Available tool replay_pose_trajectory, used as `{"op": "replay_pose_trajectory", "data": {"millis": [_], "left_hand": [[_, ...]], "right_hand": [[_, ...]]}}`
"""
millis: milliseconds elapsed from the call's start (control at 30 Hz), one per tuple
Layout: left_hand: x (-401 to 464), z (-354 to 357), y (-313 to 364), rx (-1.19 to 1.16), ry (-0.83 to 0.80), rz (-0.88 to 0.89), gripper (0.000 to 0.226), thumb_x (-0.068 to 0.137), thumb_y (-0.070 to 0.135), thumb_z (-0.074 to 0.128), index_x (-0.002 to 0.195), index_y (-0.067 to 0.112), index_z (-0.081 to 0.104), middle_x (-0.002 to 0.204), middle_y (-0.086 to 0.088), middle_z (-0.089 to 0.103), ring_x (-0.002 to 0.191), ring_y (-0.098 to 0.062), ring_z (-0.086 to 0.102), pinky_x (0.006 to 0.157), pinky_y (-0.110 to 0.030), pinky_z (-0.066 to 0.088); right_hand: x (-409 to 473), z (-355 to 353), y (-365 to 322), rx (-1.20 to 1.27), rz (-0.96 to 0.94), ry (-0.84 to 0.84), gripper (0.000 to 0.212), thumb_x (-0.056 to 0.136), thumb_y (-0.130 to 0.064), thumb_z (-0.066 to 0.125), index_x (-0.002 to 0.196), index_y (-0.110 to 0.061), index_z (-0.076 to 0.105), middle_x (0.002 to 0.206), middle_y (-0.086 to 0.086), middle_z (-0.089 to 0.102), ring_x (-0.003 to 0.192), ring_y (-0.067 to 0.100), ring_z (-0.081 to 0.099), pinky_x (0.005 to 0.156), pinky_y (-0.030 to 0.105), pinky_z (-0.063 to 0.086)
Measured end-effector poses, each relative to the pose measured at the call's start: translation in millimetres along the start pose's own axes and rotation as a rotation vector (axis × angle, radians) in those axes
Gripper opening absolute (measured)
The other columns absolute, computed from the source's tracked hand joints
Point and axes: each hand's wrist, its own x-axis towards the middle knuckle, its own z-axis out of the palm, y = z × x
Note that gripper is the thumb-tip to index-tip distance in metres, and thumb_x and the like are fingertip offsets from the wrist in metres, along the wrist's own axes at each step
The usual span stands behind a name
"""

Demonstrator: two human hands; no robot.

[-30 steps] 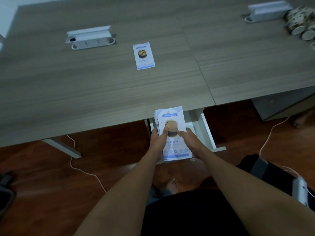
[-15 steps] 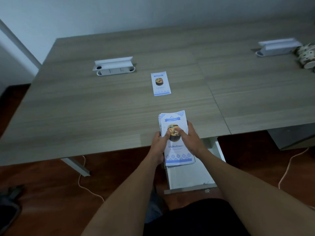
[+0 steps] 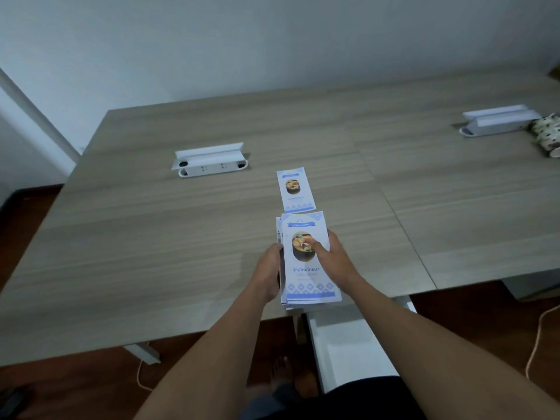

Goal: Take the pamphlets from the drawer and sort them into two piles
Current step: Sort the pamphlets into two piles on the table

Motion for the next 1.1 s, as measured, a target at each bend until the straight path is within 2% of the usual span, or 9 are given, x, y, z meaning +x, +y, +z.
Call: {"op": "replay_pose_trajectory", "data": {"millis": [100,200,300,433,633,767,867,933,1100], "left_hand": [[9.7,-1.1,9.2,0.028,0.024,0.027,0.033,0.101,0.019,0.049,0.121,0.002,0.069,0.114,-0.023,0.077,0.108,-0.041,0.074,0.091,-0.053,0.061],[14.4,0.0,13.5,0.037,0.05,0.045,0.035,0.102,0.017,0.053,0.129,-0.003,0.062,0.12,-0.026,0.073,0.115,-0.046,0.069,0.099,-0.06,0.055],[14.2,2.1,17.9,0.023,0.072,0.065,0.03,0.102,0.02,0.058,0.125,0.001,0.063,0.119,-0.023,0.075,0.112,-0.043,0.071,0.09,-0.052,0.06],[14.2,2.1,21.8,-0.003,0.079,0.069,0.033,0.104,0.02,0.052,0.129,0.001,0.062,0.122,-0.024,0.073,0.105,-0.039,0.072,0.086,-0.047,0.059],[17.7,2.0,23.8,-0.011,0.07,0.075,0.015,0.102,0.014,0.055,0.109,0.006,0.065,0.106,-0.019,0.078,0.086,-0.033,0.075,0.065,-0.037,0.063],[21.9,2.7,27.8,0.001,0.064,0.087,0.015,0.102,0.016,0.06,0.113,0.008,0.067,0.102,-0.015,0.079,0.085,-0.03,0.076,0.062,-0.036,0.062],[28.6,2.9,32.0,0.0,0.07,0.086,0.022,0.102,0.018,0.061,0.121,0.008,0.065,0.114,-0.017,0.077,0.102,-0.037,0.075,0.067,-0.037,0.061],[35.7,2.4,36.2,0.002,0.081,0.089,0.023,0.103,0.02,0.06,0.122,0.009,0.065,0.115,-0.016,0.077,0.1,-0.035,0.075,0.067,-0.037,0.061],[66.0,-5.9,52.8,0.008,0.136,0.088,0.02,0.101,0.023,0.063,0.119,0.014,0.064,0.114,-0.013,0.077,0.096,-0.033,0.075,0.088,-0.053,0.062]], "right_hand": [[11.3,-0.3,-7.5,0.031,0.029,0.004,0.049,0.095,-0.039,0.059,0.138,-0.022,0.045,0.126,-0.004,0.06,0.114,0.017,0.062,0.094,0.039,0.054],[15.0,-5.4,-13.8,0.04,0.057,0.003,0.047,0.094,-0.039,0.06,0.135,-0.022,0.043,0.124,-0.002,0.062,0.108,0.016,0.065,0.084,0.034,0.056],[17.6,-9.2,-20.1,0.046,0.07,-0.011,0.044,0.094,-0.039,0.061,0.131,-0.024,0.041,0.122,0.0,0.061,0.104,0.016,0.067,0.07,0.028,0.055],[21.8,-12.8,-25.1,0.027,0.096,-0.031,0.044,0.095,-0.039,0.06,0.13,-0.024,0.037,0.122,0.002,0.06,0.105,0.023,0.068,0.074,0.034,0.059],[27.9,-13.5,-30.1,0.078,0.144,-0.03,0.043,0.094,-0.037,0.062,0.128,-0.022,0.04,0.116,0.004,0.064,0.092,0.018,0.071,0.06,0.027,0.056],[38.3,-11.9,-30.0,0.107,0.171,-0.012,0.042,0.092,-0.036,0.065,0.125,-0.018,0.047,0.117,0.008,0.066,0.098,0.025,0.071,0.075,0.039,0.059],[48.8,-10.4,-32.4,0.103,0.178,-0.039,0.044,0.091,-0.037,0.066,0.125,-0.018,0.046,0.117,0.007,0.066,0.098,0.024,0.071,0.073,0.038,0.058],[57.9,-9.1,-35.1,0.066,0.179,-0.055,0.045,0.091,-0.039,0.066,0.124,-0.02,0.044,0.115,0.005,0.066,0.097,0.022,0.071,0.074,0.037,0.058],[95.4,-3.4,-42.0,0.049,0.179,-0.058,0.048,0.092,-0.038,0.066,0.129,-0.019,0.042,0.12,0.008,0.064,0.103,0.026,0.069,0.087,0.049,0.059]]}}
